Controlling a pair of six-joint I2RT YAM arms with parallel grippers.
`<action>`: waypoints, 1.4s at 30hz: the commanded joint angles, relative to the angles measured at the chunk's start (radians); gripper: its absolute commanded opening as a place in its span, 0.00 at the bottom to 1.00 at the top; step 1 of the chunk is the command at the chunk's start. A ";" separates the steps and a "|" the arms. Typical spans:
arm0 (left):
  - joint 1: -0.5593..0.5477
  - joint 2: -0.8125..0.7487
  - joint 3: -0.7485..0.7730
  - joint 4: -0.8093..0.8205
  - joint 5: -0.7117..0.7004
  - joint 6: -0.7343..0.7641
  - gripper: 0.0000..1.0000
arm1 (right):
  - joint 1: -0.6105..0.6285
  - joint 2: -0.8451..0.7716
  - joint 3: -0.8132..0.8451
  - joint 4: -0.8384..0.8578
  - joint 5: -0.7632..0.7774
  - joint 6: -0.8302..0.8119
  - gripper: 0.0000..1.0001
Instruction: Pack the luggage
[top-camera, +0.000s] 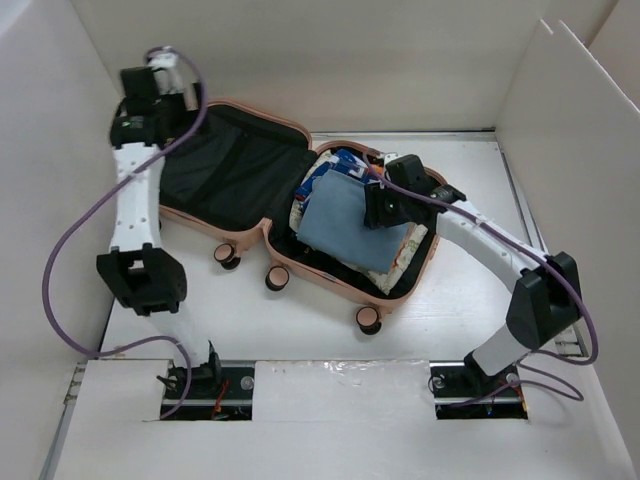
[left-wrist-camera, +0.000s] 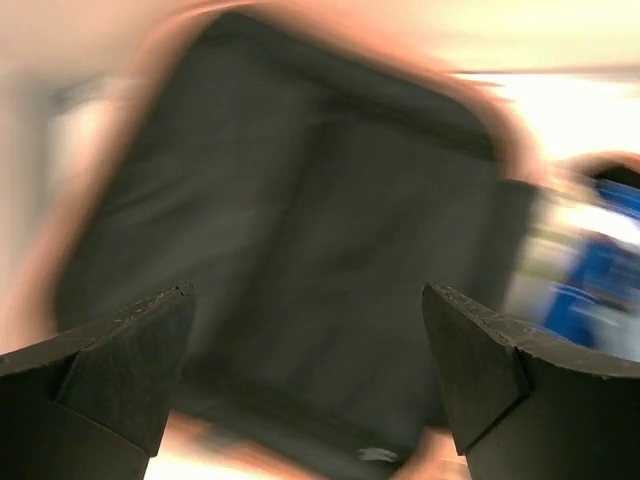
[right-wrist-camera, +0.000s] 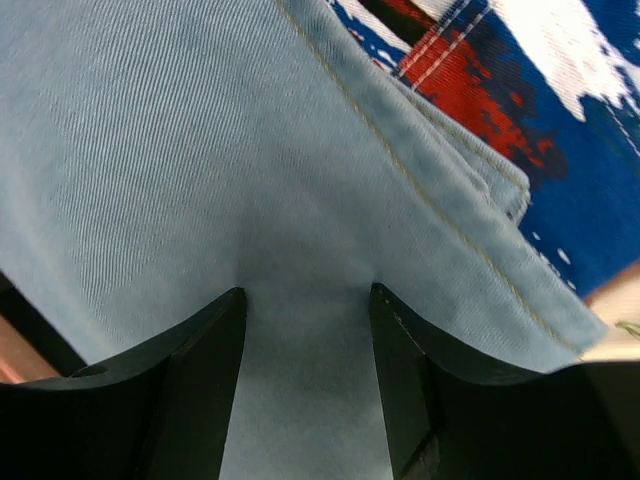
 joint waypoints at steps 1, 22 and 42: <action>0.174 0.002 -0.131 -0.001 -0.089 0.007 0.93 | 0.013 0.043 0.024 0.024 -0.002 0.004 0.58; 0.453 0.359 -0.069 0.079 -0.195 0.030 0.91 | 0.143 0.128 0.379 -0.194 0.198 -0.075 0.75; 0.430 0.242 0.020 0.022 0.075 0.081 0.00 | -0.032 -0.113 0.183 -0.223 0.267 0.036 0.75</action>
